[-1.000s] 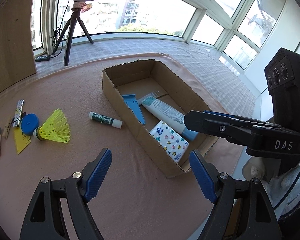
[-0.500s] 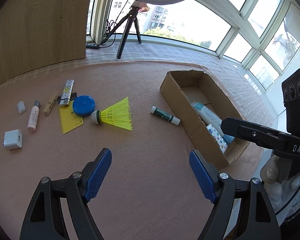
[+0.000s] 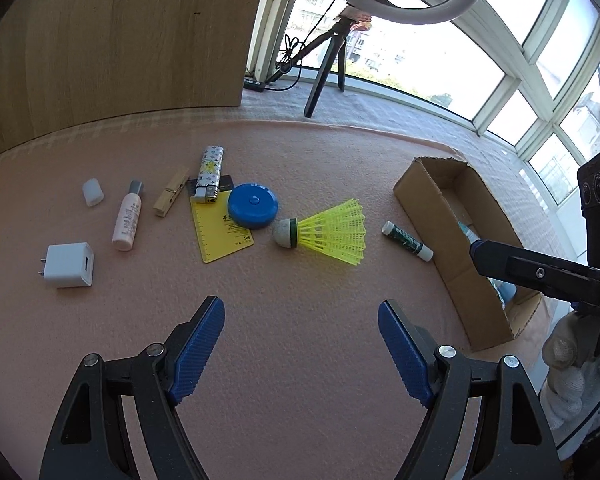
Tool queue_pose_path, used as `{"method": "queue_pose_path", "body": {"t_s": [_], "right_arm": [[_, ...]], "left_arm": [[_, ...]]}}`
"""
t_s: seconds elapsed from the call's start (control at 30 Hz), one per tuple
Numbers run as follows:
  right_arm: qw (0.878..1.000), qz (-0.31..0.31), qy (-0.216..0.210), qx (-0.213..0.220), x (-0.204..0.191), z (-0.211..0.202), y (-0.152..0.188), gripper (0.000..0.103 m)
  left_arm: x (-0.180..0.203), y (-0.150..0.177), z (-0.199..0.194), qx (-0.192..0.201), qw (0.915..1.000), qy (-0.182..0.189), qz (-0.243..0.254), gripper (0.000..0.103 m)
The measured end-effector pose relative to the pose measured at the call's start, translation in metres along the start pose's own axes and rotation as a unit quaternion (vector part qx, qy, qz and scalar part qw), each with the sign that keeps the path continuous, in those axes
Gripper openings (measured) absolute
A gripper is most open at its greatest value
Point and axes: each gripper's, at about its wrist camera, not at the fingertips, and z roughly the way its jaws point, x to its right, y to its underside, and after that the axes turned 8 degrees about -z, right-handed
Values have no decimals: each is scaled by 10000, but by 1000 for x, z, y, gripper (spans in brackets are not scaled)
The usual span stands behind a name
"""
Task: Organize objects
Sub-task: 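Move the left tool to the yellow shuttlecock and grasp it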
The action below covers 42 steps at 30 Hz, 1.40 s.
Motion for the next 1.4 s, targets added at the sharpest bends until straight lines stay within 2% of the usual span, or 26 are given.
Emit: {"method": "queue_pose_path", "body": {"t_s": [0.27, 0.47, 0.6, 0.77, 0.83, 1.0, 1.17, 1.4], "right_arm": [[9988, 173, -348, -285, 3, 46, -27, 68], [9974, 164, -355, -604, 8, 77, -39, 56], [9959, 153, -336, -827, 13, 95, -44, 42], [9937, 180, -430, -1023, 18, 111, -45, 31], [9929, 188, -478, -1074, 19, 116, -45, 23], [9912, 197, -584, -1171, 20, 123, -46, 9], [9913, 169, -653, -1130, 18, 122, -47, 5], [9926, 121, -734, -960, 11, 105, -47, 3]], "left_arm": [[-4, -20, 42, -292, 9993, 196, 120, 80], [-3, -31, 72, -508, 9977, 262, 369, 79], [-2, -38, 87, -585, 9964, 330, 523, 76], [0, -44, 104, -687, 9947, 449, 624, 72], [2, -45, 109, -718, 9937, 493, 708, 68], [6, -46, 118, -728, 9927, 549, 792, 63], [7, -44, 114, -719, 9922, 639, 795, 49], [21, -43, 95, -552, 9917, 698, 932, 48]]}}
